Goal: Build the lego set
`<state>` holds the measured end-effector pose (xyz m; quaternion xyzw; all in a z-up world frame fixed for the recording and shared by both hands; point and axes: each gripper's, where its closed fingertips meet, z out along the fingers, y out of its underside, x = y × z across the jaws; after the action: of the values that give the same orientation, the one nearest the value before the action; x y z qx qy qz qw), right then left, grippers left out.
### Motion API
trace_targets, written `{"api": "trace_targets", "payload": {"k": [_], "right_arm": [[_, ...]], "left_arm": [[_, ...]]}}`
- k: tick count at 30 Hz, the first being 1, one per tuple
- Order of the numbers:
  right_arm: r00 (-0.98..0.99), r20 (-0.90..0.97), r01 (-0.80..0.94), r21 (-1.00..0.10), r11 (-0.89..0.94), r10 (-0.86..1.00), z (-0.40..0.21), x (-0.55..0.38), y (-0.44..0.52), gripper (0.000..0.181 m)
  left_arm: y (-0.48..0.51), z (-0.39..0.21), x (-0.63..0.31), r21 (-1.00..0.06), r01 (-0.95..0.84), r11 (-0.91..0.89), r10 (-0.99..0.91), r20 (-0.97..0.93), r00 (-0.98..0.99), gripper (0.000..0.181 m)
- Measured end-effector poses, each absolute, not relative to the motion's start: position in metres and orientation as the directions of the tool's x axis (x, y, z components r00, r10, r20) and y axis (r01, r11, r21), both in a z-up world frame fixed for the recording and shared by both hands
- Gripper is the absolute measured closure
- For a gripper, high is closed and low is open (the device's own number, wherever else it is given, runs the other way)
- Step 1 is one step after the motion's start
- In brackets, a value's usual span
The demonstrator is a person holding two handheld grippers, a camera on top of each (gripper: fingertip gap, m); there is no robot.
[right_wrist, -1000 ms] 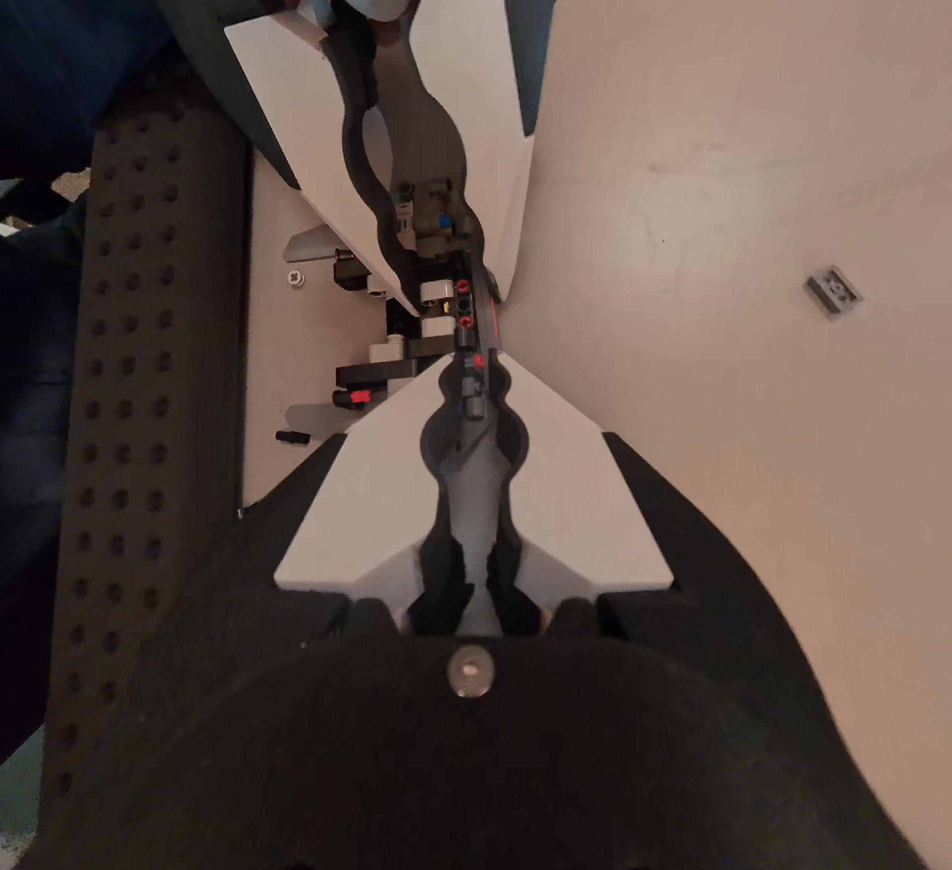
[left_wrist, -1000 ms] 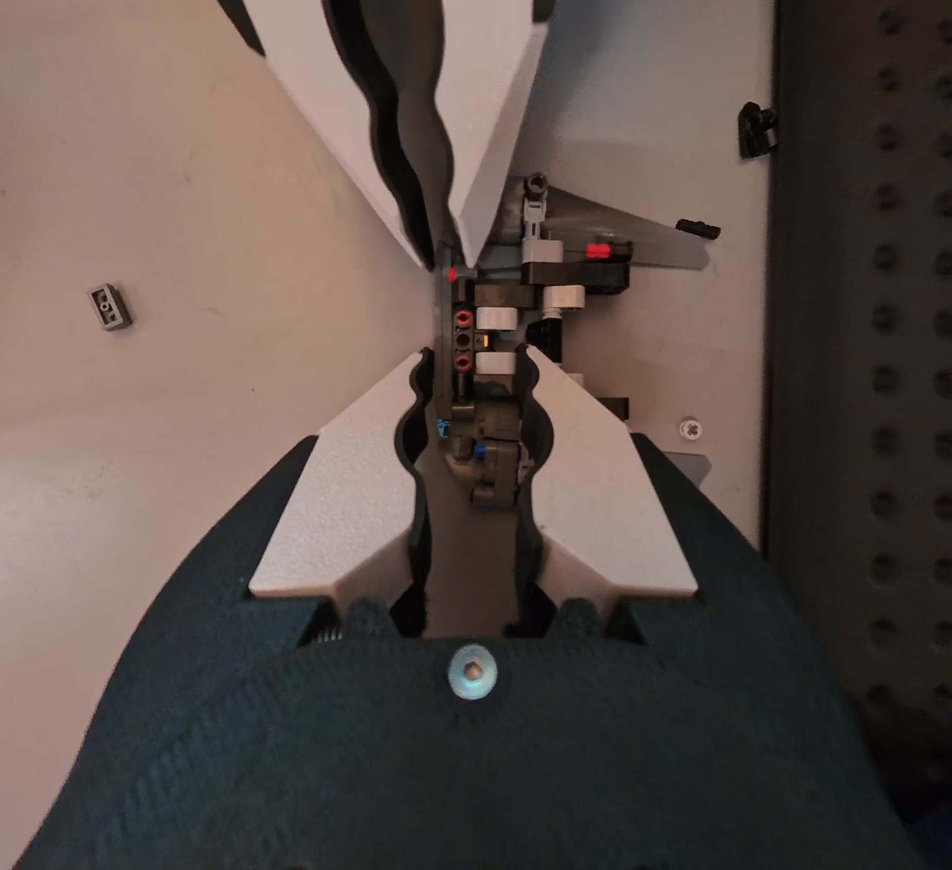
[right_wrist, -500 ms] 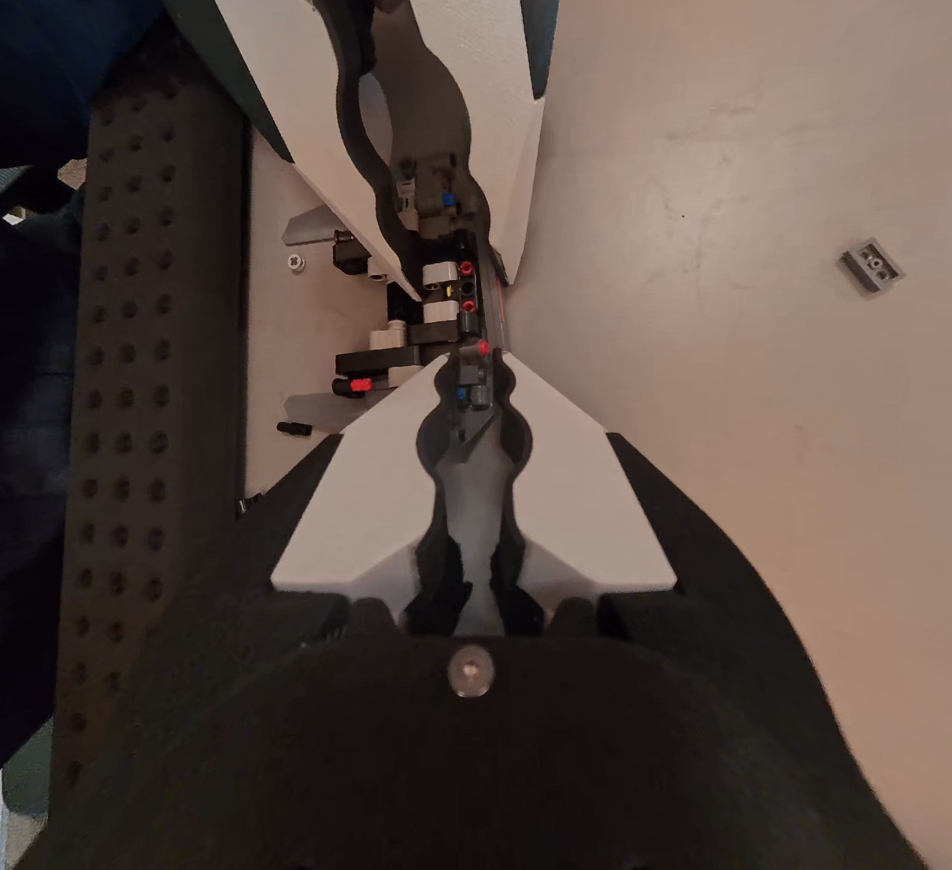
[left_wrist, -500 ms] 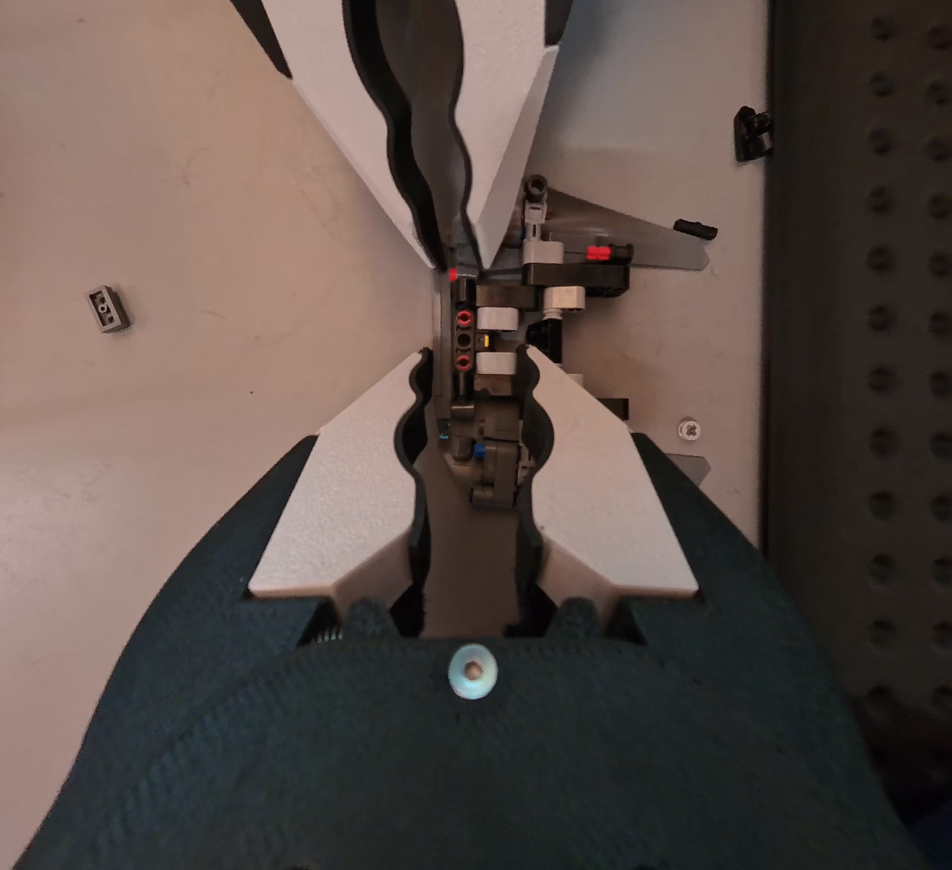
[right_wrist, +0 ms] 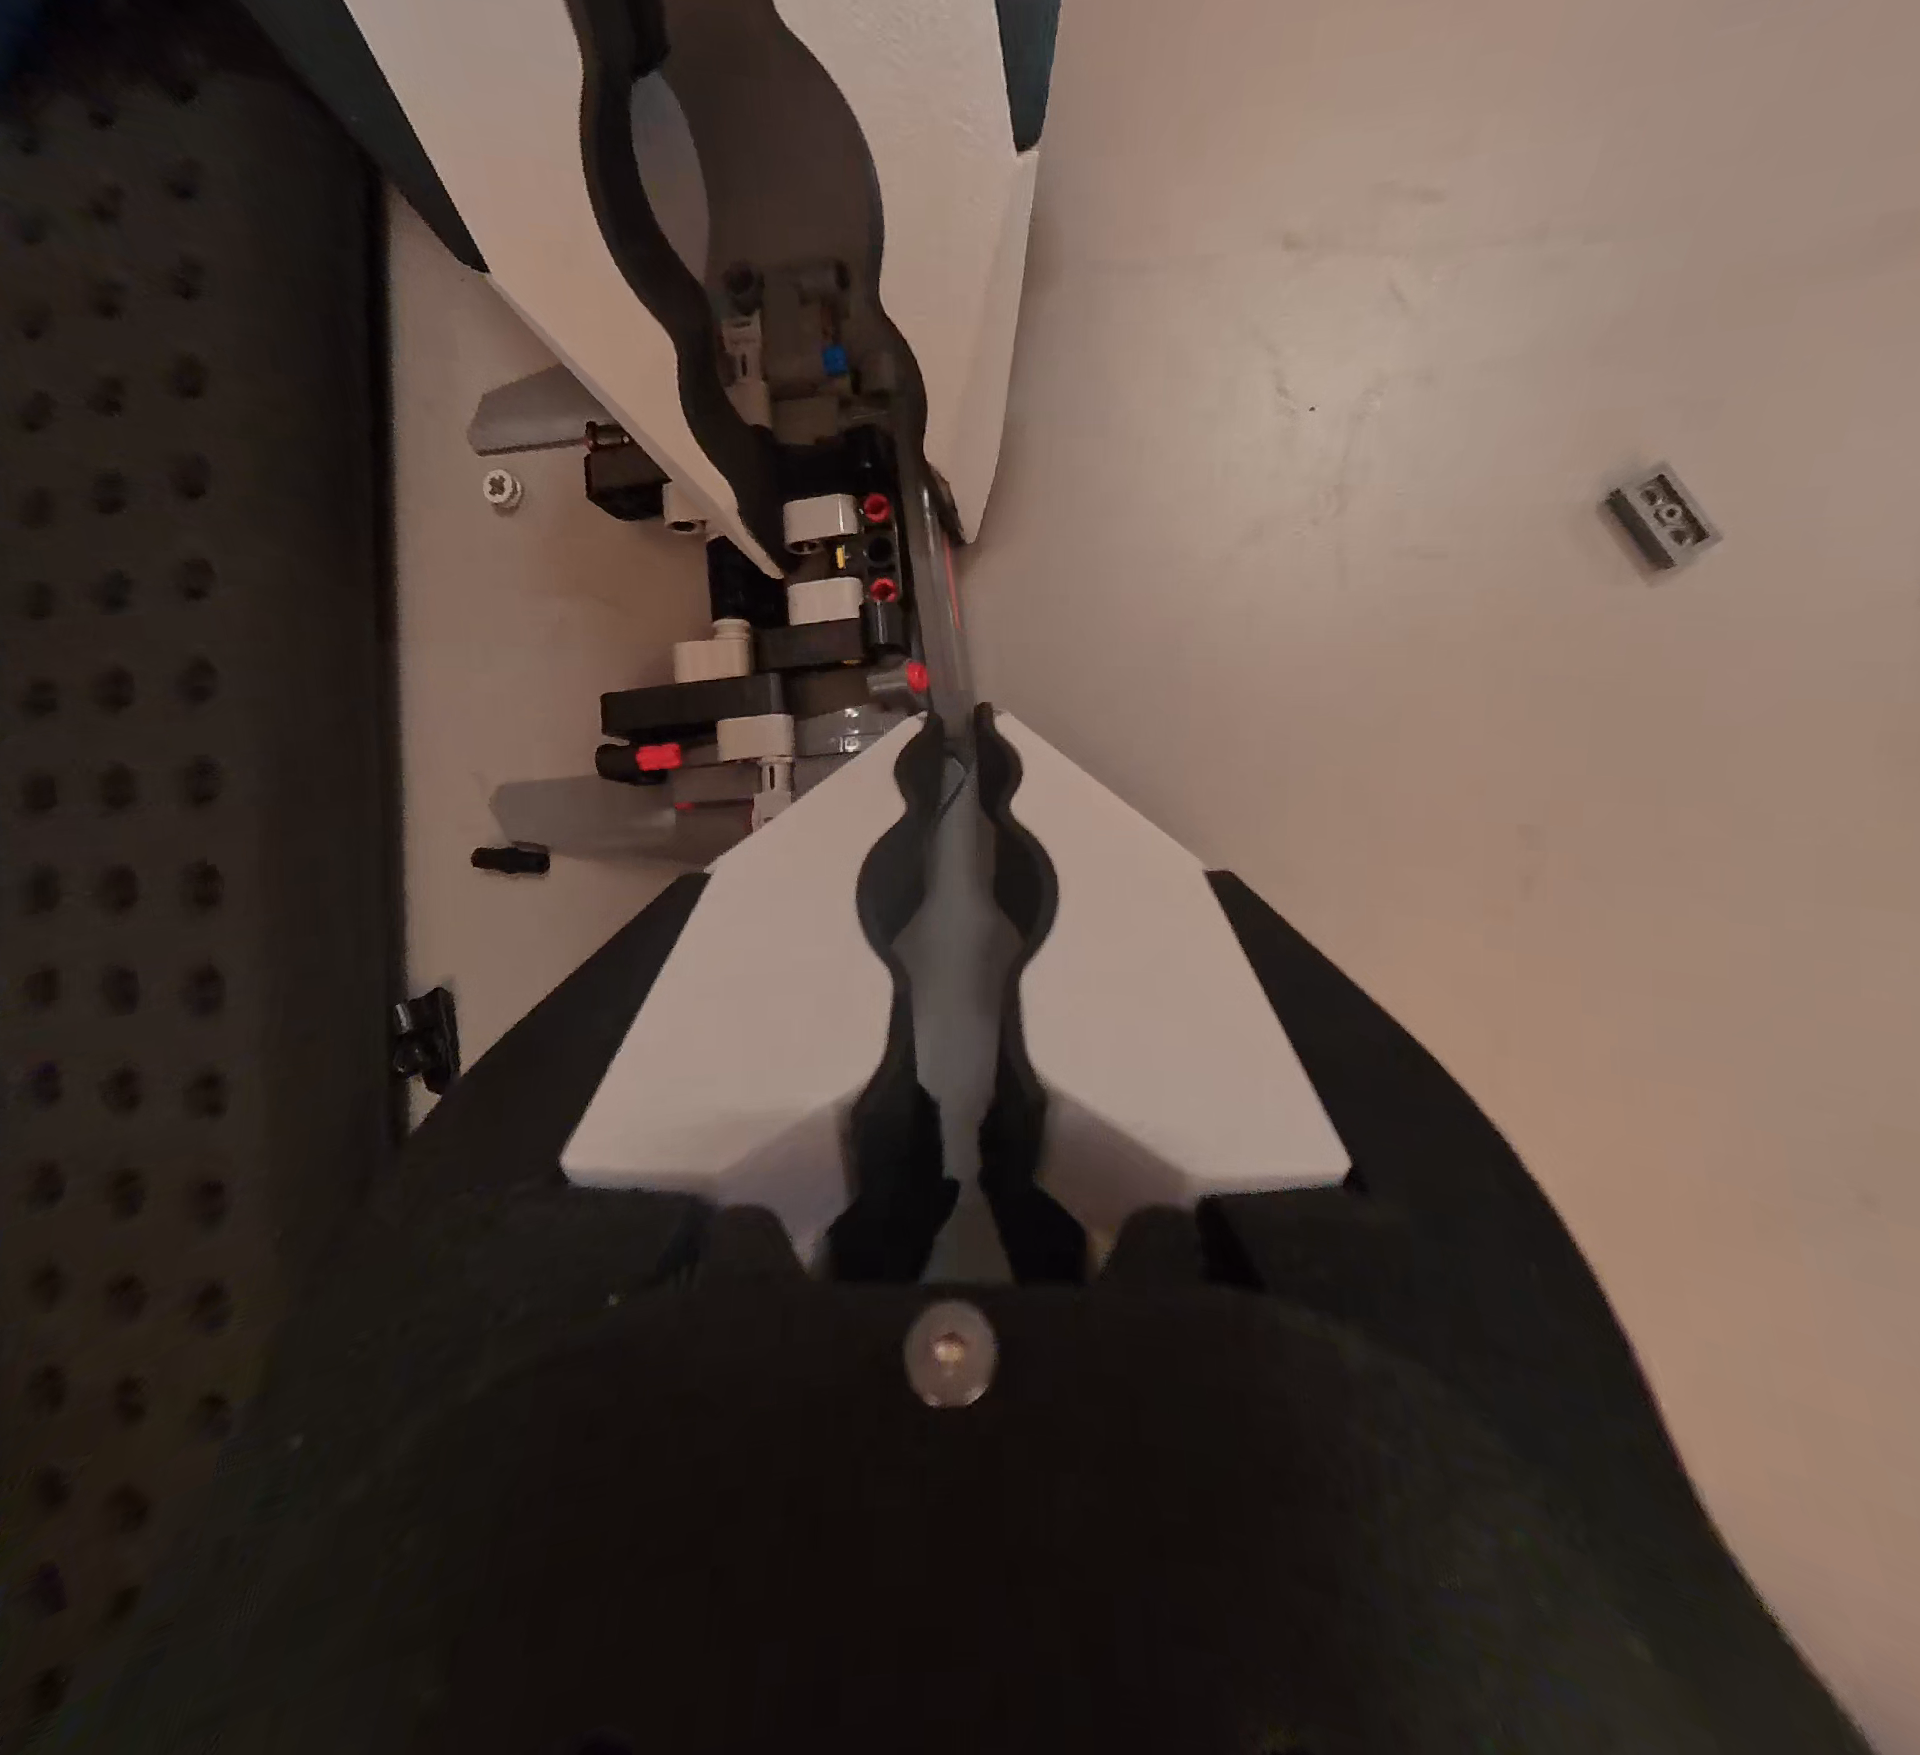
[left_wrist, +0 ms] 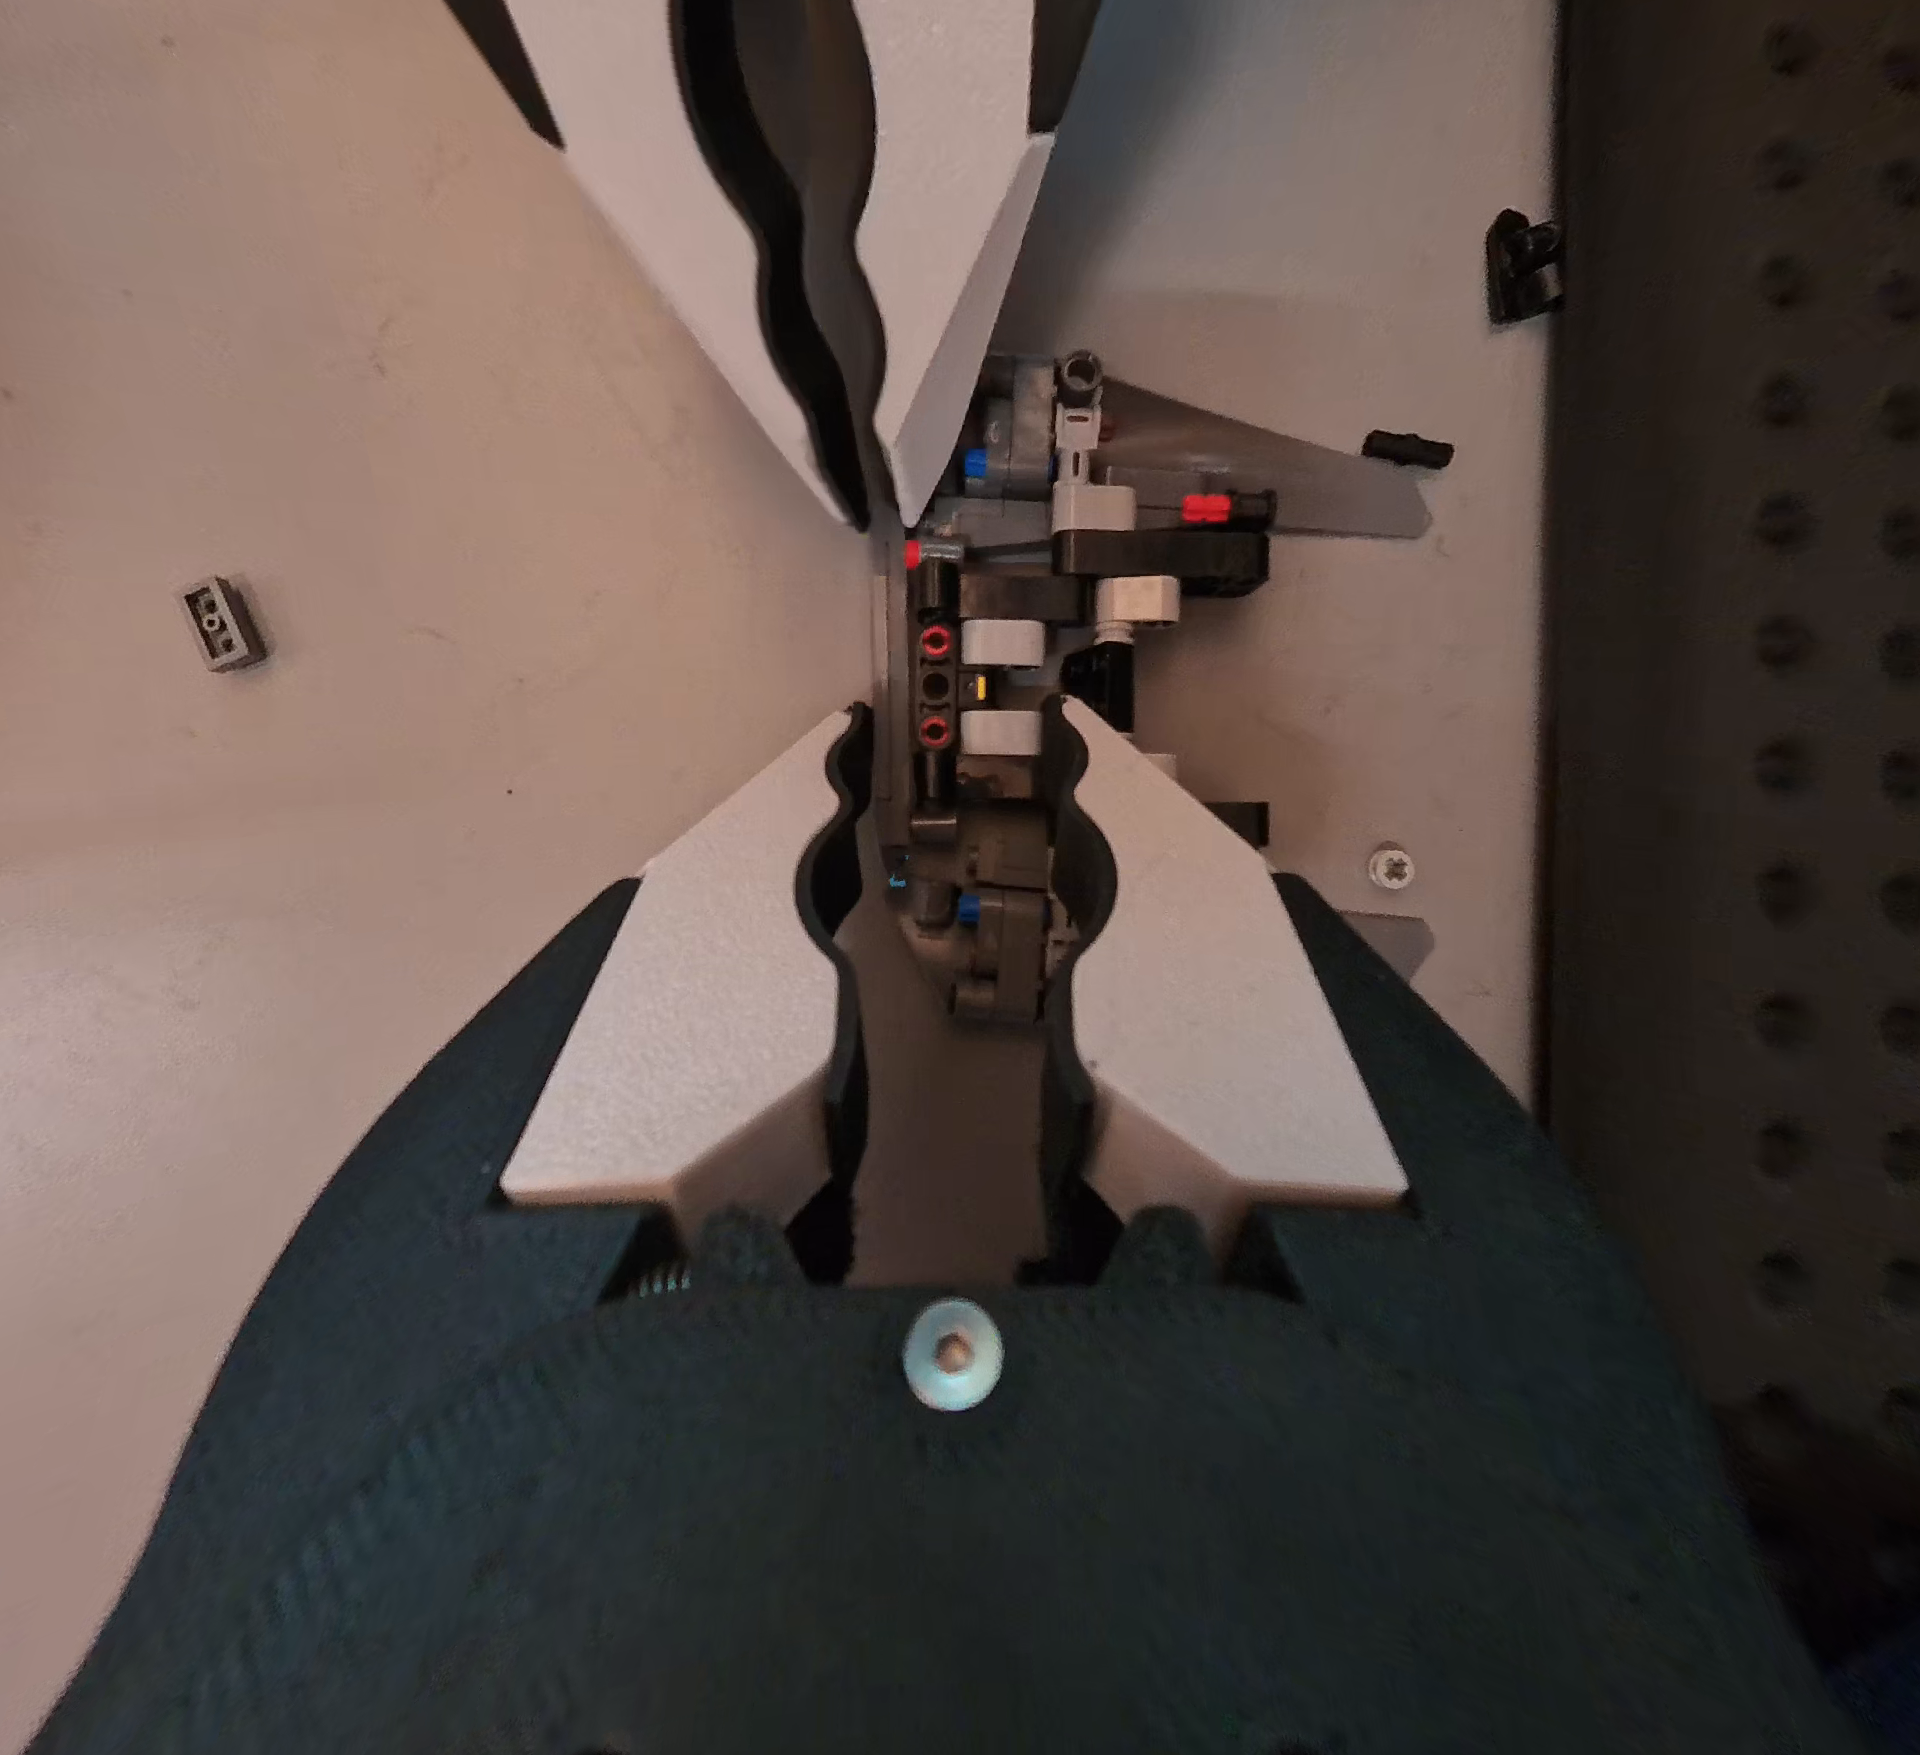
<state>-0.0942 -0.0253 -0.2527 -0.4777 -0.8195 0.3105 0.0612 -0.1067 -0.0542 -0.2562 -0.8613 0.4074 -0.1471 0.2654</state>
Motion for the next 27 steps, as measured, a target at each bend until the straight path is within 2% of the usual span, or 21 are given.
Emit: {"api": "trace_targets", "payload": {"k": [21, 23, 27], "right_arm": [[-0.539, -0.144, 0.722, -0.586, 0.368, 0.830, -0.248, -0.098, -0.024, 0.181], [-0.531, -0.139, 0.724, -0.587, 0.362, 0.836, -0.248, -0.100, -0.024, 0.172], [-0.545, -0.167, 0.712, -0.609, 0.349, 0.821, -0.242, -0.100, -0.031, 0.173]], "left_arm": [[-0.053, -0.256, -0.106, -0.581, -0.619, -0.529, -0.777, 0.039, 0.628, 0.150], [-0.053, -0.256, -0.106, -0.580, -0.619, -0.529, -0.777, 0.038, 0.628, 0.150], [-0.053, -0.256, -0.106, -0.580, -0.619, -0.529, -0.777, 0.038, 0.629, 0.150]]}}
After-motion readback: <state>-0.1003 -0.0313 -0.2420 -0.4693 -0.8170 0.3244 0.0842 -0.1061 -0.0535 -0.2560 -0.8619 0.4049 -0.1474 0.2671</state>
